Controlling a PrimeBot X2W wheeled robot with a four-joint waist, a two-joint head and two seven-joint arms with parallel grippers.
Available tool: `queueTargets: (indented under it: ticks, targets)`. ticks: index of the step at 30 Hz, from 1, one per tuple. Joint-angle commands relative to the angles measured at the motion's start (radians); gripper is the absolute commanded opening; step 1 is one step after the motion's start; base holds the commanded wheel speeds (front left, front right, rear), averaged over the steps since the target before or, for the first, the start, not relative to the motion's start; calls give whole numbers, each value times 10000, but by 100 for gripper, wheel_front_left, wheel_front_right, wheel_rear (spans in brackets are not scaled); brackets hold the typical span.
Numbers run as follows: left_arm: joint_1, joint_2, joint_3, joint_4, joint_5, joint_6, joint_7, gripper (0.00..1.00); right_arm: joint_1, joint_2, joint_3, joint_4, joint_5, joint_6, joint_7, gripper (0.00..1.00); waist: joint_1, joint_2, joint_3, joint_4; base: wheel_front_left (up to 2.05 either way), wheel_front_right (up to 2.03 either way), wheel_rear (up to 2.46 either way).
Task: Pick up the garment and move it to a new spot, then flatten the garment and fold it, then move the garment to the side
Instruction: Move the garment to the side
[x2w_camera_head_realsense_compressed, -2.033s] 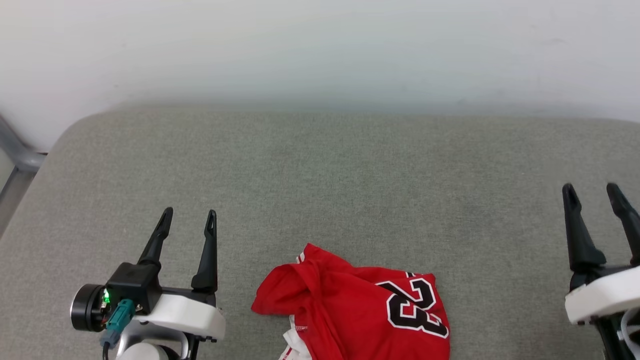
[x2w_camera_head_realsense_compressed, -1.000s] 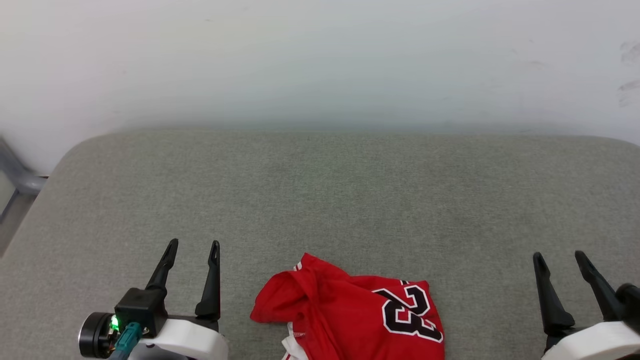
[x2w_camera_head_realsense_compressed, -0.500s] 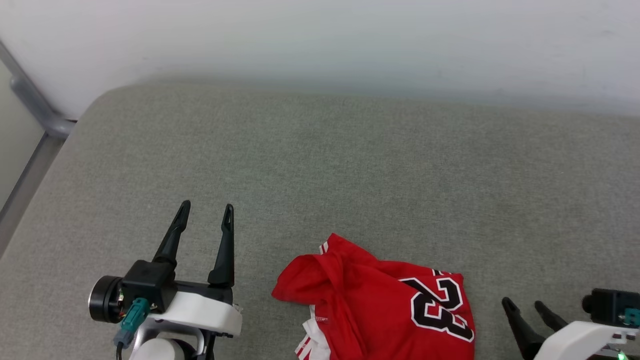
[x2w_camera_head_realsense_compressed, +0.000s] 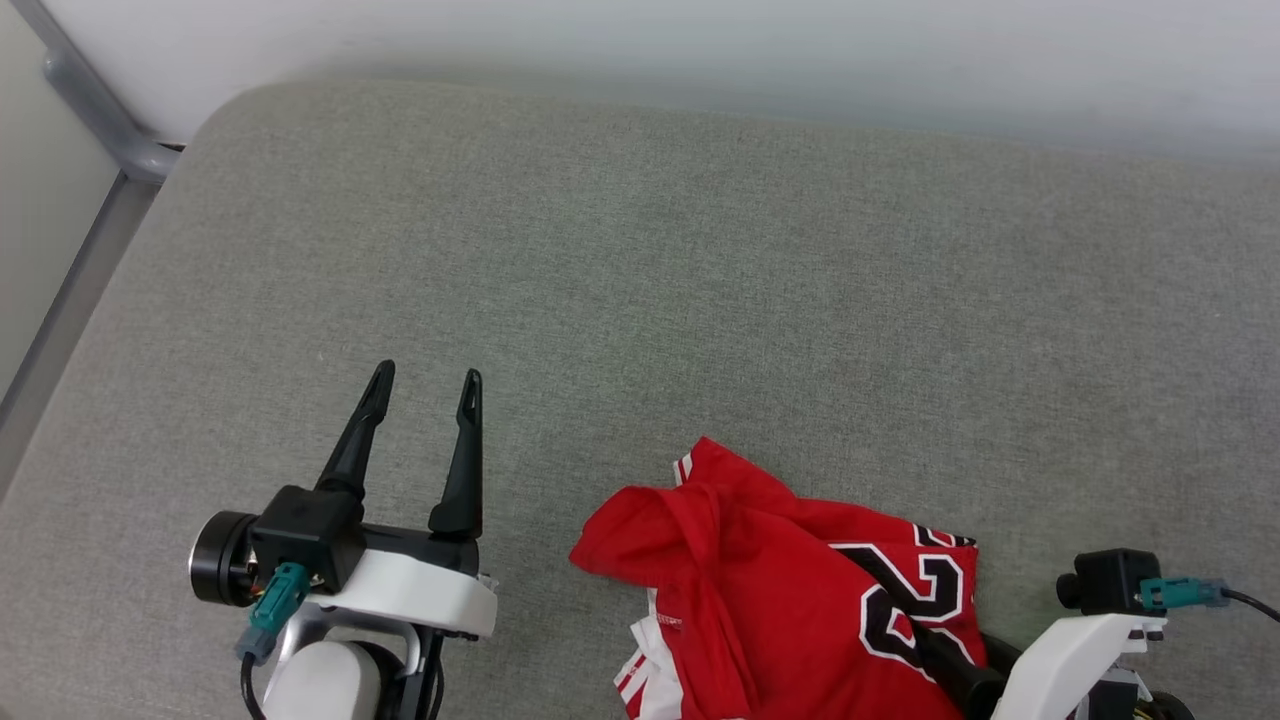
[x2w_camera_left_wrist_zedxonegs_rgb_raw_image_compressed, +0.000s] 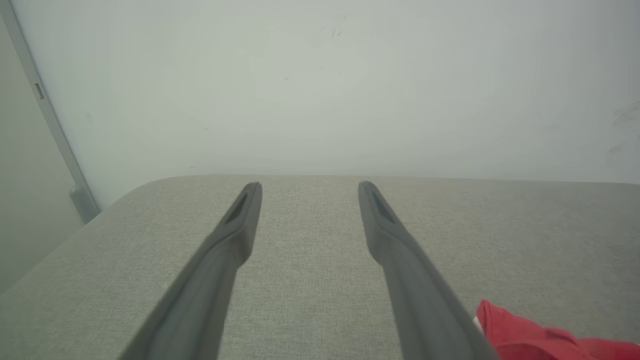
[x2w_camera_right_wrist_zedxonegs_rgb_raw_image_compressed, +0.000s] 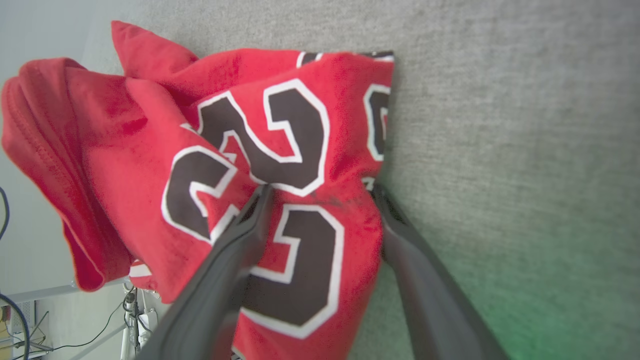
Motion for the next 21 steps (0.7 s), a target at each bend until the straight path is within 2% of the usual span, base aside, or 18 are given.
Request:
queueTargets:
  ticks: [1,3,4,5,6,14,21]
  targets:
    - [-125,-19,31,7,60,-44,-48,100,205,66,223,439,27,-22,293,100,-1,0,23,14,0,0,0]
    - [-156,-89,96,44,141,-117,-48,100,169,85,308,633,291,-22,567,100,-1,0,56,18,0,0,0]
    - [-164,-132,127,73,165,-156,-48,100,137,52,364,661,326,-24,601,43,-1,0,58,17,0,0,0]
    - [-166,-160,154,97,219,-175,-48,100,105,58,367,659,415,-24,582,15,-1,0,47,13,0,0,0]
    - [-165,-186,183,121,242,-202,-48,100,66,65,383,672,479,-24,604,0,-1,0,23,4,0,0,0]
    - [201,-299,415,291,496,-371,-48,100,-187,-382,489,116,281,-21,193,0,-1,0,-669,-256,0,0,0]
    - [429,-298,439,316,658,-610,-47,100,-87,-1042,185,-326,-94,-16,433,0,-1,0,-1264,-920,0,0,0]
